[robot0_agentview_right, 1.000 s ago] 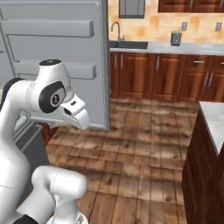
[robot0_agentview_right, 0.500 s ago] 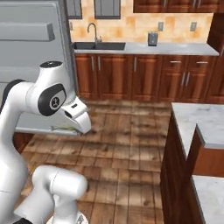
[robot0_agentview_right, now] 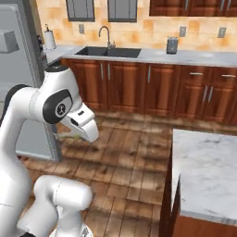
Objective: Take the fish from the fridge and place it on the digital scale on the counter by the fridge. Wait a few seconds for a reading, then move it to the plate on the dining counter.
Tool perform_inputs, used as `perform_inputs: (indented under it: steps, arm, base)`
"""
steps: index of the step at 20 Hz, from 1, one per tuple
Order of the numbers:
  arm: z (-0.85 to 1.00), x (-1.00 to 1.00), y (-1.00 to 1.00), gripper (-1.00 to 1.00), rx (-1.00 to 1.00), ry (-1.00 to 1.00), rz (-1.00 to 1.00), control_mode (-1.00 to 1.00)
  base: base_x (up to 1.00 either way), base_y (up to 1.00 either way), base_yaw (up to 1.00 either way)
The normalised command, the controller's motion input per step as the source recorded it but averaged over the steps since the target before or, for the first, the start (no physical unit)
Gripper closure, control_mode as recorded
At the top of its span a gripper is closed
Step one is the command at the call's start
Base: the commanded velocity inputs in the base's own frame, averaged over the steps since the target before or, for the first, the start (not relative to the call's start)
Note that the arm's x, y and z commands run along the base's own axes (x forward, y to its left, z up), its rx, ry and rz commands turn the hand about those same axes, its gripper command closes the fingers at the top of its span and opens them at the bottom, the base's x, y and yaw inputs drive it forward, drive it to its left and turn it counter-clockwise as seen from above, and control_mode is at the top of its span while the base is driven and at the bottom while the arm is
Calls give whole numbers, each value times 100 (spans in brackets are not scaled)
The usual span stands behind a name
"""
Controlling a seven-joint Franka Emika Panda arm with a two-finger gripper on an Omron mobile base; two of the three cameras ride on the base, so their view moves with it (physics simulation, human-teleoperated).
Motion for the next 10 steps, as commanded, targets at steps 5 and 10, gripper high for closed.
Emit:
perform_inputs:
  steps: [5, 10]
  arm:
    - [0, 0, 0, 100, 0, 0, 0, 100]
    - [0, 0, 0, 100, 0, 0, 0, 100]
  base:
    - [100, -20, 26]
    - [100, -36, 21]
